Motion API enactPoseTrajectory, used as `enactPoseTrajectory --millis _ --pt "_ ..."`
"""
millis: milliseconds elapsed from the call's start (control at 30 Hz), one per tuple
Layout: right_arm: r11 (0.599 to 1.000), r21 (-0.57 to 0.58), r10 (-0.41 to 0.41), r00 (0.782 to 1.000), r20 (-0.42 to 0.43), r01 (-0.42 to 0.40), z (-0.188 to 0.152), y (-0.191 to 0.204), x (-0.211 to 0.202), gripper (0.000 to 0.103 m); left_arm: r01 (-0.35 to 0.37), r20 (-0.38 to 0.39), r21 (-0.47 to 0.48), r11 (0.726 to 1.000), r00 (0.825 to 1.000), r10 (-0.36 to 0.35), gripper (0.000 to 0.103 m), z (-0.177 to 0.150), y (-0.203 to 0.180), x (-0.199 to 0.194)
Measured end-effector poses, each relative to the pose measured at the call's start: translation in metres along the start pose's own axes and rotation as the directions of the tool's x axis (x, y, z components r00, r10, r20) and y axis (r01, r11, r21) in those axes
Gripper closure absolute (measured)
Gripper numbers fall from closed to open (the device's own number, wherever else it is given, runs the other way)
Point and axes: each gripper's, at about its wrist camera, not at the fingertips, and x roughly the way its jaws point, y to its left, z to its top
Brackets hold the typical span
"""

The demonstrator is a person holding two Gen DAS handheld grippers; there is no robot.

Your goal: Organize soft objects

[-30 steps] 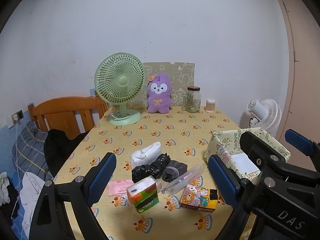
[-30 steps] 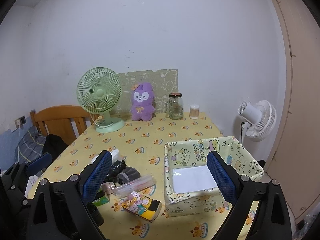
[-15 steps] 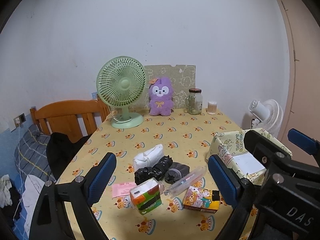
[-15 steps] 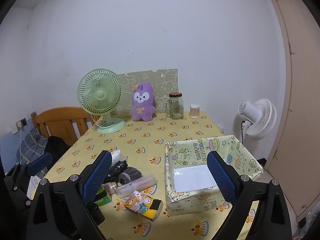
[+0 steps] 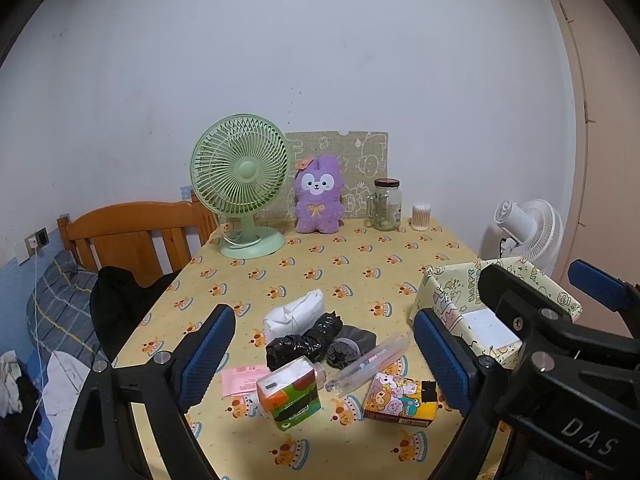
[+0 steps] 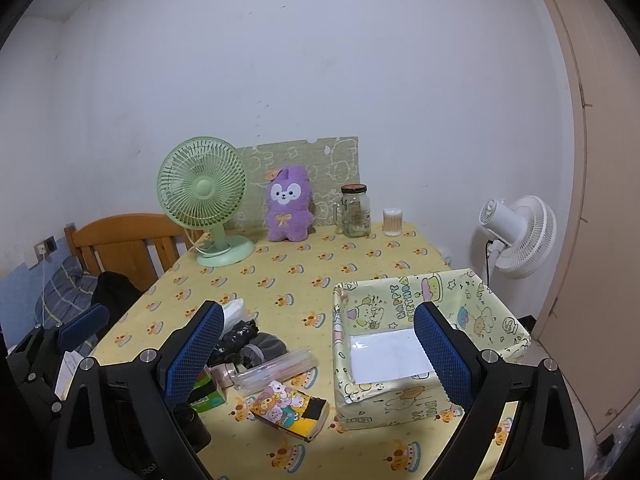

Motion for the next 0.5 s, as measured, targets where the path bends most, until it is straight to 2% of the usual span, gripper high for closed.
enactPoseTrajectory --millis 500 --pt "1.0 -0.01 0.02 0.999 -0.025 -0.02 -0.007 0.007 0.012 0.007 0.001 -0.024 0.011 1.0 1.0 -0.001 0.016 -0.005 0.001 0.01"
